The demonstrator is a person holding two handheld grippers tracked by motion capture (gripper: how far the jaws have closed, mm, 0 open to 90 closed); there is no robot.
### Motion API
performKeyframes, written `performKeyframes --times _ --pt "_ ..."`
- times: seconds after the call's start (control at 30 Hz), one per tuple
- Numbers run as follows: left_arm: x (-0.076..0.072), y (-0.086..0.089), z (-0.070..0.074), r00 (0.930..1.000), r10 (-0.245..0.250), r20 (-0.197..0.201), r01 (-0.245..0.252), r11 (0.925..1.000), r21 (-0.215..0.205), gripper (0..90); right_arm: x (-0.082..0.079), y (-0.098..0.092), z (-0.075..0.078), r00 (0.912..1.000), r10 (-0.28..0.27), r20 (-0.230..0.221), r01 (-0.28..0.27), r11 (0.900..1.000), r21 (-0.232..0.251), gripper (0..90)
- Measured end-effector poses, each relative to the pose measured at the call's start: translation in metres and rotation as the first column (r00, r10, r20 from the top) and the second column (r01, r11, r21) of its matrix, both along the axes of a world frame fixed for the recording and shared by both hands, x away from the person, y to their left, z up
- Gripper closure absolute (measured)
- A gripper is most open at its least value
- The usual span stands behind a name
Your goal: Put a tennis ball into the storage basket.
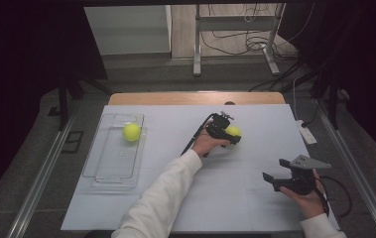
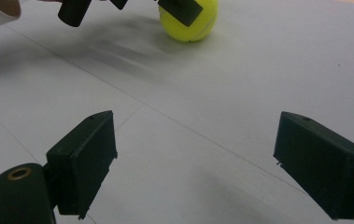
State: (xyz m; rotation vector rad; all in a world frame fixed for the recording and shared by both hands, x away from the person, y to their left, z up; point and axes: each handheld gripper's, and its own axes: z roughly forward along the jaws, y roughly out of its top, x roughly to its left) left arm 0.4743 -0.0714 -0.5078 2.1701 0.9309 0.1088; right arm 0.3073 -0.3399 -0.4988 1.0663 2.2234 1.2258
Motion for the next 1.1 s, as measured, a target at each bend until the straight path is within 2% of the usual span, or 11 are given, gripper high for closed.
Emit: performKeyframes --times 0.3,1.1 --pt "-0.001 -0.001 0.002 1.0 -0.005 0.008 0.004 0.9998 0.021 27.0 0.0 0.0 0.0 1.0 -0.003 0.001 0.003 1.0 -0.002 13.3" --pt "-0.019 0.017 0.038 0.9968 -0.003 0.08 0.005 0.9994 -0.035 27.0 -0.001 0.001 0.001 1.0 -0.005 0.003 0.005 1.0 -0.005 13.4"
